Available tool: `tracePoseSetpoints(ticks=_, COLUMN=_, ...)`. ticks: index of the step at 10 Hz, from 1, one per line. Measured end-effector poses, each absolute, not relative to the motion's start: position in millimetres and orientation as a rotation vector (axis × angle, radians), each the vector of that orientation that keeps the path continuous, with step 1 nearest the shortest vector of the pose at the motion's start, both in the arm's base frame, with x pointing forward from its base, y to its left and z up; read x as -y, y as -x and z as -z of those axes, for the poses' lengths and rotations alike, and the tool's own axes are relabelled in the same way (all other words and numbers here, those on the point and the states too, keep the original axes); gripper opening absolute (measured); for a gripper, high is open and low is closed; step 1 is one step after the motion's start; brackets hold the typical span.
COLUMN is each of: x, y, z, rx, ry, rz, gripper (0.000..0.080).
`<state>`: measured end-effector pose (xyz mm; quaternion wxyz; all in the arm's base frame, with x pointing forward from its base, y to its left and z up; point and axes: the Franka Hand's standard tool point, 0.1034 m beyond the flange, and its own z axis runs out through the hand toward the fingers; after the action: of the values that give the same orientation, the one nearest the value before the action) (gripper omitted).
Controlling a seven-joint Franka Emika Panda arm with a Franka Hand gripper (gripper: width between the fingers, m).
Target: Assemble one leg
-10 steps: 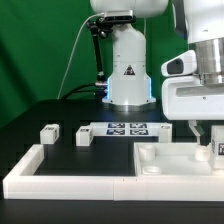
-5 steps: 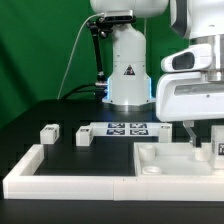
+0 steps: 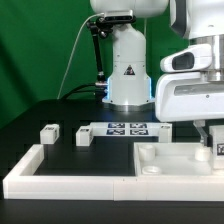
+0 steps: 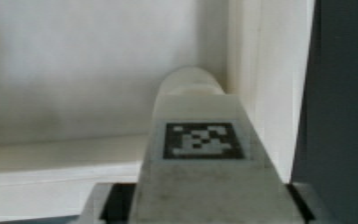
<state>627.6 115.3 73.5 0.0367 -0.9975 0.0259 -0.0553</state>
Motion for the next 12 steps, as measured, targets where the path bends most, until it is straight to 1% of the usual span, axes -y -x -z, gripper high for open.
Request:
tracePoseSetpoints(ticks=2, x=-115.4, y=-627.5, z=-73.4, rx=-0.12, ry=3.06, rz=0.168, gripper=0.029)
tracePoseSetpoints(ticks=5, x=-112.4, y=-626.1, z=-72.3, rx=-0.691, ry=2.939, rz=0.183, gripper=0.029)
tracePoseSetpoints(ticks=7, x=-110.3, y=-626.0, z=-71.8, rx=-0.963, ry=2.842, rz=0.166, gripper=0.029)
tracePoseSetpoints(ticks=11, x=-108.4, y=-623.3, z=-70.5, rx=-1.578, ry=2.511, rz=0.096, gripper=0.029)
tracePoseSetpoints(ticks=12, x=-109.4, y=-622.2, z=-69.8, rx=-1.792, ry=2.345, rz=0.061, gripper=0.029)
